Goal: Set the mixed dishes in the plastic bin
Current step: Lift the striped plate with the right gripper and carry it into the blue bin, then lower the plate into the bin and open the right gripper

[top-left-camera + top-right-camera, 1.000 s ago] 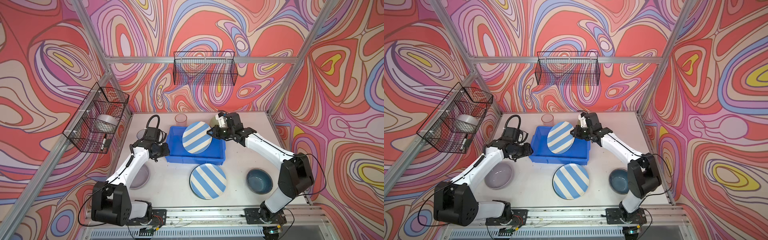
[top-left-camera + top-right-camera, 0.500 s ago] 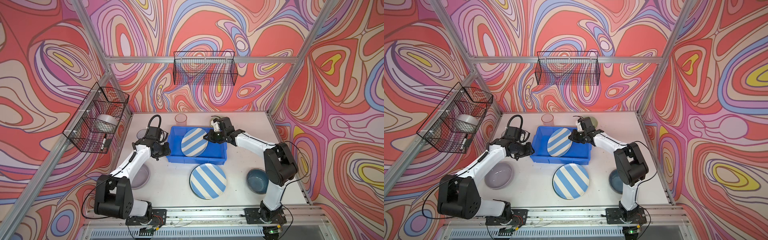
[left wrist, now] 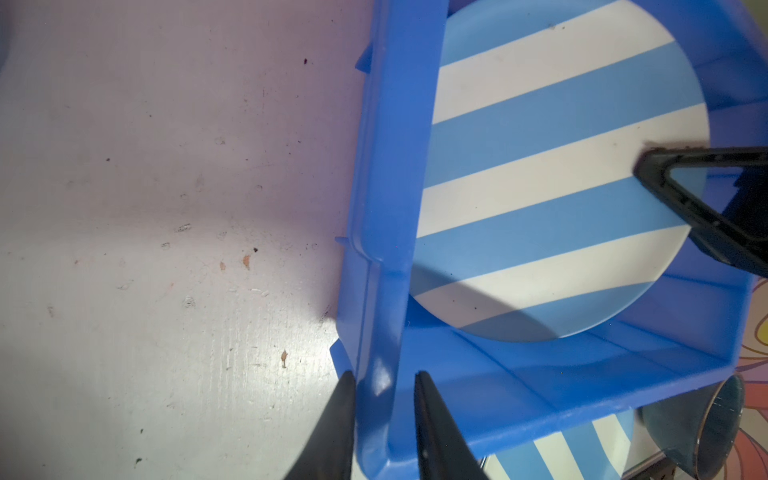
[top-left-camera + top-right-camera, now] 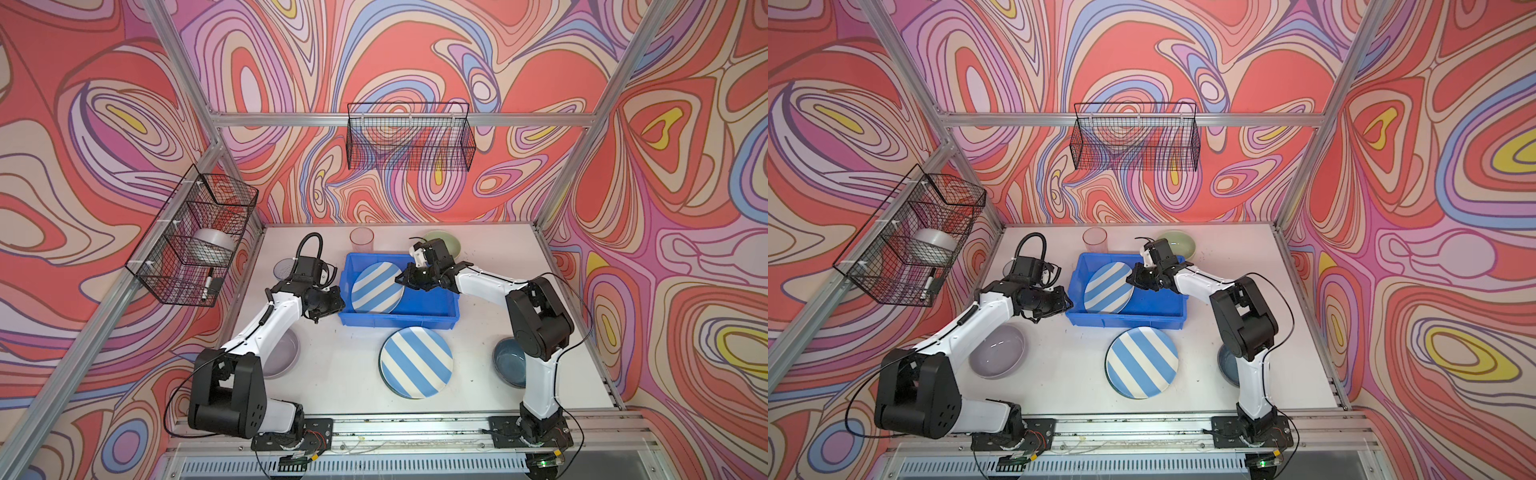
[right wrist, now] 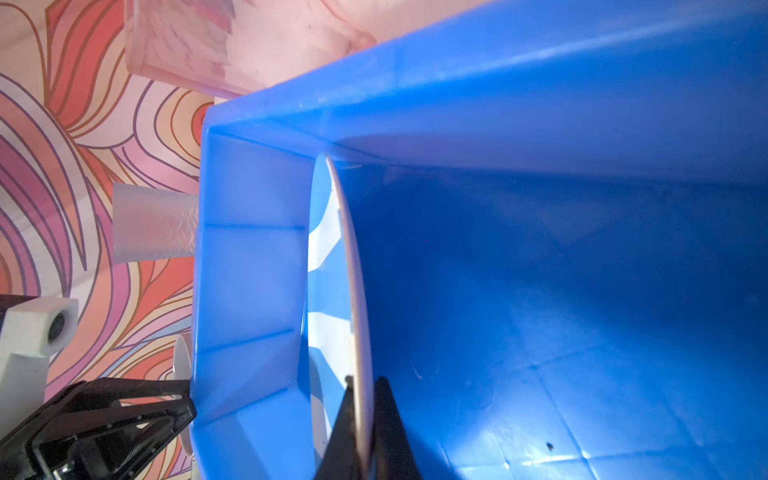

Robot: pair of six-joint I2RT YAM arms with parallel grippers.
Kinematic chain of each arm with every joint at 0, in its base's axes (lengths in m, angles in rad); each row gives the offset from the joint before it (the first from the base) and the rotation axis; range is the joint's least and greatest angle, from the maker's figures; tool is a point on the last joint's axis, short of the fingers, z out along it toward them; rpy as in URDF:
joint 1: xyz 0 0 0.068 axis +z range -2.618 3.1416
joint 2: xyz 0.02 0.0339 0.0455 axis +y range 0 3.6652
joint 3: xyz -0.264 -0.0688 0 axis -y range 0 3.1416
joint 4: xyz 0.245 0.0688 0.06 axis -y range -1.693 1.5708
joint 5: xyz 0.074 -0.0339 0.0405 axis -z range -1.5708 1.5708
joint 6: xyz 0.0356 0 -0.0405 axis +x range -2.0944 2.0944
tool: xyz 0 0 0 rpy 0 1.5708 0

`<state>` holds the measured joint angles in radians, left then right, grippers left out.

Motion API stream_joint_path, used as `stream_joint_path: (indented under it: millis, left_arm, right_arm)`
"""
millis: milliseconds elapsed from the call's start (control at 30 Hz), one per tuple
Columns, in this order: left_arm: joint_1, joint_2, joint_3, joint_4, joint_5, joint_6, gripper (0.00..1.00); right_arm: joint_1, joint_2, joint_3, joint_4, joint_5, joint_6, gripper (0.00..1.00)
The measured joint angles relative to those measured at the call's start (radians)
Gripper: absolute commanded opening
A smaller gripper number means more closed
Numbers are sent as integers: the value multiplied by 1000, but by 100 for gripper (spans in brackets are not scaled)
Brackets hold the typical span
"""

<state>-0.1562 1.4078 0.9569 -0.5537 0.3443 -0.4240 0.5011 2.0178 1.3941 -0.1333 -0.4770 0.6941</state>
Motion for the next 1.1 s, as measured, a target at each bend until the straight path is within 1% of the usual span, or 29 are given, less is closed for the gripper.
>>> stream_joint_path:
  millis: [133,233,367,667,900,1033,1100]
  left_arm:
    - [0,-7,-15,13,9,-9,27]
    - [0,-19,-29,21,18,-21,26]
    - [-2,-27,-39,29,27,-33,26]
    - [-16,-27,-45,43,31,-52,26]
    - [-21,-27,-45,47,31,-52,28]
    - [-21,-27,-44,49,31,-52,28]
    - [-21,-27,-44,49,31,-52,29]
  right_arm:
    - [0,15,19,-2,-5,-1,12]
    - [0,28,40,-18,13,-14,17]
    - [0,52,66,-48,40,-31,27]
    - [0,88,99,-115,95,-71,37]
    - [0,88,117,-150,123,-95,42]
    - [0,89,126,-163,130,-102,48]
    - [0,91,130,-171,138,-106,49]
